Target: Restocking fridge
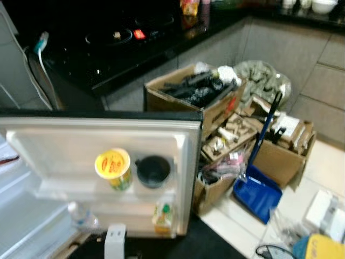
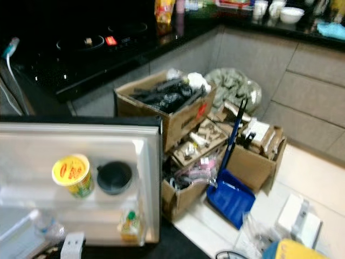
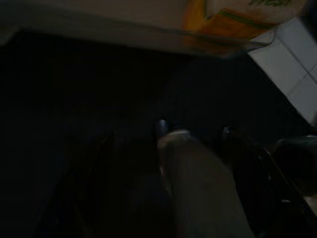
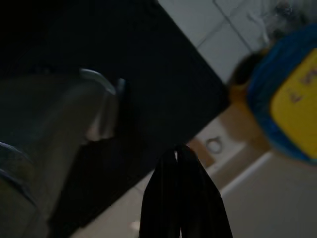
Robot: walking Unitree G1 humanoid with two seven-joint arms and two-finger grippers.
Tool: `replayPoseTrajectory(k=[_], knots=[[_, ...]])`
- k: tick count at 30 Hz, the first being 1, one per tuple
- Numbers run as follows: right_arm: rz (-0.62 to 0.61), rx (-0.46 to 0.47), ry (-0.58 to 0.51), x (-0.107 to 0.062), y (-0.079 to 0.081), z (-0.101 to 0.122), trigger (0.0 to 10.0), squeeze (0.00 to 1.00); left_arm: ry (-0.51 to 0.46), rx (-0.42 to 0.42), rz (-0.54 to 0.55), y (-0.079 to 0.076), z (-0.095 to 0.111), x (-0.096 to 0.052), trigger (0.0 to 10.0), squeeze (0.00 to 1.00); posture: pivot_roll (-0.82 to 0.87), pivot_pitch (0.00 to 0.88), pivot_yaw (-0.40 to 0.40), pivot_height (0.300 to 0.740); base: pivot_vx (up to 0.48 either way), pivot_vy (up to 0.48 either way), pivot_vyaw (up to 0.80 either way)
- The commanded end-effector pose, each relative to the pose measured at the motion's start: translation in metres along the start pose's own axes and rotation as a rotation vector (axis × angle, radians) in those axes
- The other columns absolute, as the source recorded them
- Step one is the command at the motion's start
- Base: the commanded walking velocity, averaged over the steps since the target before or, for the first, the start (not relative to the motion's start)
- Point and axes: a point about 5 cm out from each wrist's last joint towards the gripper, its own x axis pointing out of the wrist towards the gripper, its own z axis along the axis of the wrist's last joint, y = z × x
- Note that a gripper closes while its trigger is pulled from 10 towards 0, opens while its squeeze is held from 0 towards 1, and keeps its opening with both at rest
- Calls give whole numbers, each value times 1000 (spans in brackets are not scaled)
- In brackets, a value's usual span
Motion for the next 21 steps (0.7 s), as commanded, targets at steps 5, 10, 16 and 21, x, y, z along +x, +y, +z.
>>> replayPoseTrajectory(k=[5, 10, 16, 21], knots=[[53, -40, 8, 0, 8, -5, 10000, 0, 35, 9, 11, 3, -9, -2, 10000, 0, -74, 47, -2, 740, 0, 0, 781], [52, -45, 6, 0, 6, -5, 10000, 0, 33, 10, 6, 3, -8, -2, 10000, 0, -78, 49, -4, 740, 0, 0, 781], [47, -53, 6, -1, 2, -4, 10000, 0, 31, 7, 0, 2, -7, -2, 10000, 0, -80, 45, -7, 740, 0, 0, 781], [45, -60, 5, -2, 0, -4, 10000, 0, 34, 6, -9, -1, -8, -1, 10000, 0, -82, 42, -6, 740, 0, 0, 781]])
